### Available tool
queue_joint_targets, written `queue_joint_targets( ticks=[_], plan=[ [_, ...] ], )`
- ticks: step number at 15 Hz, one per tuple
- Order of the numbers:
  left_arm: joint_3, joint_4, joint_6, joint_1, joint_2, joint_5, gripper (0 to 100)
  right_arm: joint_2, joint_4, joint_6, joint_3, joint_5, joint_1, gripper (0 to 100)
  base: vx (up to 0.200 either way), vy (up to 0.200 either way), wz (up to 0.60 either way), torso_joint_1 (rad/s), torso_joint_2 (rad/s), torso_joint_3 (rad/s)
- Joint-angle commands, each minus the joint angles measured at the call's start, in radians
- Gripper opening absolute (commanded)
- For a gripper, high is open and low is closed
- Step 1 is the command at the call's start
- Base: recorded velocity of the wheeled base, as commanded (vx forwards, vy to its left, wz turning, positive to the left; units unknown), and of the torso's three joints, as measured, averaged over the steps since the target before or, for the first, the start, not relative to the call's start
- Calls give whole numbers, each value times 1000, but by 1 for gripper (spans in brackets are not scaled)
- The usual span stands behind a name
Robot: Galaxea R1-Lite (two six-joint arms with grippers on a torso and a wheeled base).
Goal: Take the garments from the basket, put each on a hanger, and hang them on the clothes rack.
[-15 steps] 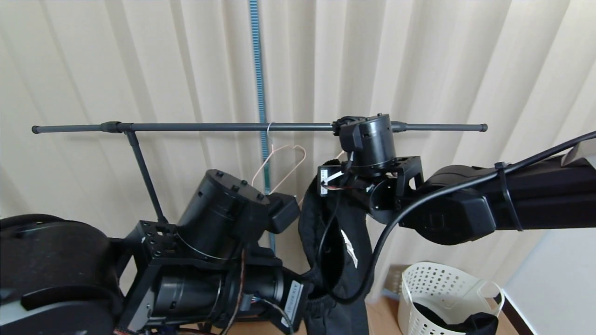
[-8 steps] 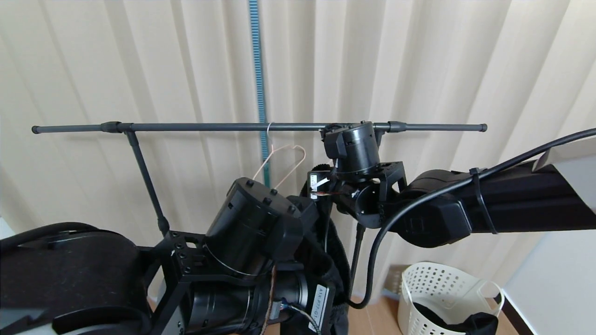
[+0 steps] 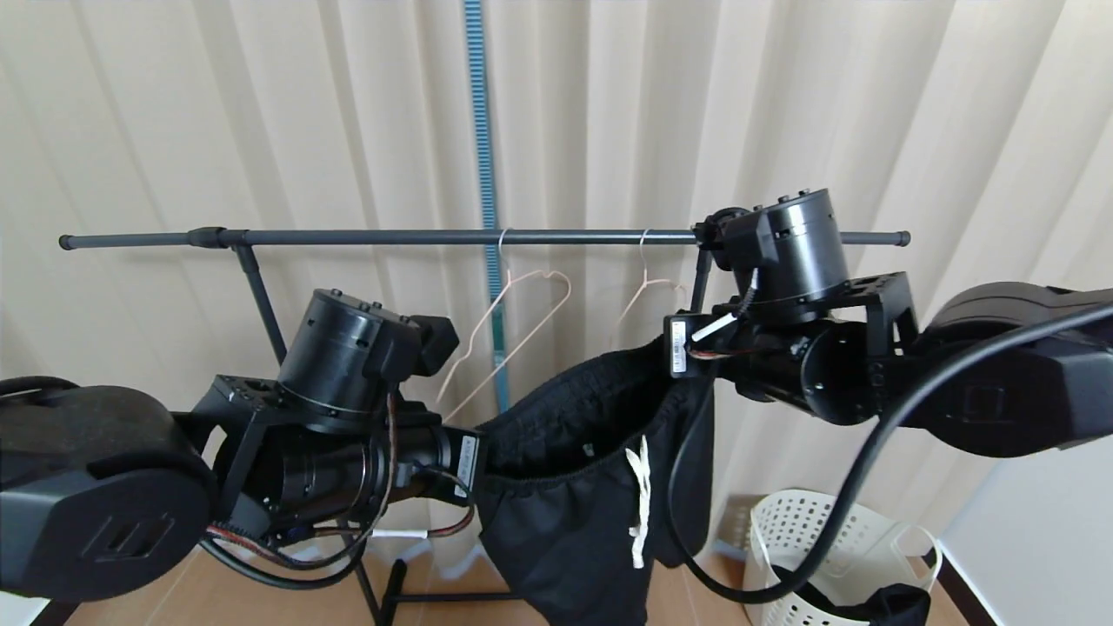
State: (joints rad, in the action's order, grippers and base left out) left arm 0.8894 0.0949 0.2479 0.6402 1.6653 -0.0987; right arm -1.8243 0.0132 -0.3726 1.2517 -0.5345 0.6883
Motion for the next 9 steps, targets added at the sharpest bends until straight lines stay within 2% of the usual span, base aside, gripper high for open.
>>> queue_joint_targets(
  ticks=[1, 3, 5, 9],
  plan=[
    [29, 26, -25, -51, 34, -1, 0, 115, -36, 21, -44, -9, -3, 0, 0, 0, 0, 0, 0, 0],
    [71, 57, -44, -62, 73, 1, 0, 145, -96, 37, -52, -55, 2, 0, 0, 0, 0, 0, 0, 0],
    [95, 71, -62, -62, 103, 4, 0, 141, -101, 38, -54, -101, 2, 0, 0, 0, 0, 0, 0, 0],
    [151, 101, -90, -62, 172, 4, 0, 141, -107, 38, -69, -110, 2, 0, 0, 0, 0, 0, 0, 0]
  ],
)
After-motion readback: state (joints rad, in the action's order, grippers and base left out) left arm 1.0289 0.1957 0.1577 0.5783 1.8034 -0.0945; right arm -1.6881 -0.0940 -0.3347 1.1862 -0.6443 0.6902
